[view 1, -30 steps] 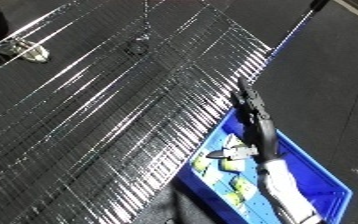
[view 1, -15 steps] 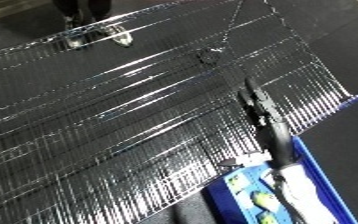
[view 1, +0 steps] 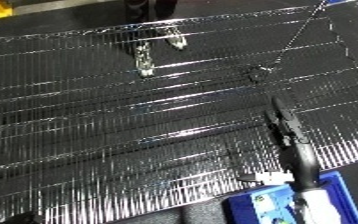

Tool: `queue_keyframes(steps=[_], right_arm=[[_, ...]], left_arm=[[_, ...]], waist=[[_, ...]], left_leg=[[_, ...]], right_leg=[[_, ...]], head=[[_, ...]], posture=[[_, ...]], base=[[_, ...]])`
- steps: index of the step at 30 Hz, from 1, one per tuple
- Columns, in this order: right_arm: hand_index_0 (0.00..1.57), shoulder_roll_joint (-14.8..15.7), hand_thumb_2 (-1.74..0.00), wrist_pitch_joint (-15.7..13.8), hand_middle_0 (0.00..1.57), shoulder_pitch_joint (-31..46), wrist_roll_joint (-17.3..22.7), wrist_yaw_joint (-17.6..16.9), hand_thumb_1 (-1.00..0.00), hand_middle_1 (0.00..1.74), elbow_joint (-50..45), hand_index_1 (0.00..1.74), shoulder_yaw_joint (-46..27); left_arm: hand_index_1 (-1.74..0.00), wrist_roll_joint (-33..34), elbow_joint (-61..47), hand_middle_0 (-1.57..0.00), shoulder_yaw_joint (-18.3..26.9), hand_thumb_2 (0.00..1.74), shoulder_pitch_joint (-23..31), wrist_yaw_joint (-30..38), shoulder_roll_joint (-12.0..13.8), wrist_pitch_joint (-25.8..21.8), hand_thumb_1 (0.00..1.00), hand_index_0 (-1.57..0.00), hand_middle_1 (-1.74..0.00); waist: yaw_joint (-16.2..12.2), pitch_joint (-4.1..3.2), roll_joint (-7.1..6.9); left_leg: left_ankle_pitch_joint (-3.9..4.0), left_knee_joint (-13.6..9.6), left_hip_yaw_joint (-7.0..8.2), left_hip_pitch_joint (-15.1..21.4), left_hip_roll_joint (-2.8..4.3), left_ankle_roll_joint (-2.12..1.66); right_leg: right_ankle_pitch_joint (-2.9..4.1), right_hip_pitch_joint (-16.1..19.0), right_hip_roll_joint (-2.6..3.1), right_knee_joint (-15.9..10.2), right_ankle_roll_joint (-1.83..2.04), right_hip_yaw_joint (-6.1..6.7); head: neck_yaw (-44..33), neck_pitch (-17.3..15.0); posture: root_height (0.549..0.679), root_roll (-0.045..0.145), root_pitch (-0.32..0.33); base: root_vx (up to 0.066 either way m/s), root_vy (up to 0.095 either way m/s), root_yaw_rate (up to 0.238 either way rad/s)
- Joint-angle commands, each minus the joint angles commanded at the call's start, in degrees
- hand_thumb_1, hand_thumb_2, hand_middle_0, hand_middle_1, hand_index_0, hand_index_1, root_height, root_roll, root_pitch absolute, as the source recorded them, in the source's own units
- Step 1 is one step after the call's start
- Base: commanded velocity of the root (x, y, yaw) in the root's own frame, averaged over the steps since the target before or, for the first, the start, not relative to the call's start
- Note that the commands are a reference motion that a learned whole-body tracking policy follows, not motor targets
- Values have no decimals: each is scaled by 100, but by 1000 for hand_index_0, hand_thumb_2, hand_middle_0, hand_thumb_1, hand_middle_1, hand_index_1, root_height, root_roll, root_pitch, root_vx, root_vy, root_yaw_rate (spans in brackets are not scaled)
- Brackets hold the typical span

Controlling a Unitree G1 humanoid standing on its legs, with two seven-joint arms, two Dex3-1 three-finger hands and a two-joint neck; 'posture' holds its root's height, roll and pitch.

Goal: Pick up the object and place it into the box

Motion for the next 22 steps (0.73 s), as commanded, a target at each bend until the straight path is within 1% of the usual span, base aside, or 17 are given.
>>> queue_keyframes(steps=[5, 10, 15, 22], right_arm=[[0, 19, 0, -17, 0, 93, -10, -76, 0, 0, 33, 0, 68], [0, 46, 0, -1, 0, 209, 23, -125, 0, 0, 50, 0, 92], [0, 88, 0, -8, 0, 296, 1, -172, 0, 0, 107, 0, 124], [0, 86, 0, -7, 0, 323, -2, -194, 0, 0, 198, 0, 202]], left_arm=[[-1740, 10, -64, -1570, 6, 1740, 50, -68, 47, 42, 1000, -1570, -1740], [-1740, 40, -130, -1570, 31, 1740, 120, -128, 61, 85, 1000, -1570, -1740], [-1740, 68, -207, -1570, 47, 1740, 172, -173, 73, 136, 1000, -1570, -1740], [-1740, 53, -229, -1570, 38, 1740, 183, -174, 103, 142, 1000, -1570, -1740]], waist=[[27, 18, -44], [32, 11, -81], [21, 14, -82], [7, 45, -67]], left_leg=[[4, 23, -11, -8, 19, 0], [-15, 81, -4, -20, 34, -1], [-40, 129, -3, -15, 47, -3], [-46, 170, -1, -49, 48, -4]], right_leg=[[-22, -7, 2, 40, 12, -16], [-45, 9, 0, 73, 14, -18], [-68, 21, -4, 113, 14, -15], [-83, -25, -17, 172, 28, -4]], head=[[-89, 19], [-149, -13], [-201, 23], [-228, -3]], posture=[[666, 31, -93], [666, 31, -97], [665, 32, -101], [664, 32, -101]], base=[[20, -28, 17], [33, -26, -7], [37, -13, -15], [15, -10, -17]])
